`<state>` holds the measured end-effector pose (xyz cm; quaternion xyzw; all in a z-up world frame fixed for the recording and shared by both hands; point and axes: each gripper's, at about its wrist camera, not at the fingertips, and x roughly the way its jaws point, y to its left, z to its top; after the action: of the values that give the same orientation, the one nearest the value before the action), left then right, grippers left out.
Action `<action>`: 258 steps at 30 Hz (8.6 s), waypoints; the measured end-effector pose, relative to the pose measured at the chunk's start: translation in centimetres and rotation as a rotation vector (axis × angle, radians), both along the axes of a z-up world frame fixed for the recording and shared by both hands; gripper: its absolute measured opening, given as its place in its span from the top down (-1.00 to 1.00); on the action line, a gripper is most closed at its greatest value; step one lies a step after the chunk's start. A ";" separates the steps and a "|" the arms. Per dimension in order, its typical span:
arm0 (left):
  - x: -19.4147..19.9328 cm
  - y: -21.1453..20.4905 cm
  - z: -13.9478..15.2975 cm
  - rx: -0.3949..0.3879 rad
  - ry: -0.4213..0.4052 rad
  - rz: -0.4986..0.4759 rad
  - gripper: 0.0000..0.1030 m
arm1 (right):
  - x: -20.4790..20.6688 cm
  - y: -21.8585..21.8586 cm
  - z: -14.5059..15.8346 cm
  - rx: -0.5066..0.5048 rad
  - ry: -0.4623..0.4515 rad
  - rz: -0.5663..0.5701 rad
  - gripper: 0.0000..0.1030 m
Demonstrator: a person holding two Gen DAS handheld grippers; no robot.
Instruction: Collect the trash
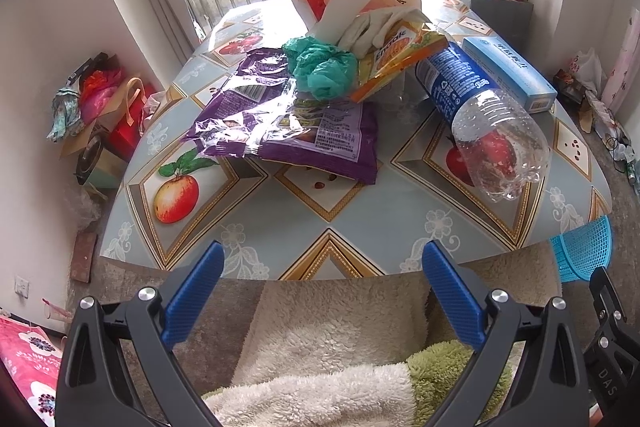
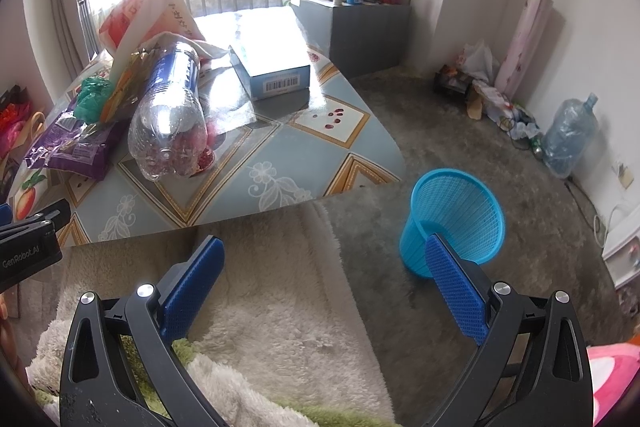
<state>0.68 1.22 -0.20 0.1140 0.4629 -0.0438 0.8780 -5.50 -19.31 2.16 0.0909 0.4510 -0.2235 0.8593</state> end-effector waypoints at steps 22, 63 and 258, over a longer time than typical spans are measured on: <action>2.1 -1.1 1.5 -0.012 -0.067 -0.047 -0.89 | 0.8 -1.4 0.1 0.020 -0.046 -0.008 -0.85; 13.9 7.6 1.8 -0.547 -0.075 -0.089 -0.31 | 16.4 -0.3 0.7 0.358 -0.066 0.271 -0.36; 19.0 -12.6 3.0 -0.181 -0.063 -0.628 -0.28 | 19.3 -12.2 1.8 0.369 -0.151 0.303 -0.68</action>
<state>19.68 -11.37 2.76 0.1739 0.3722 -0.3496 0.8420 13.83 -31.52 3.99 0.1937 0.4270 0.0015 0.8832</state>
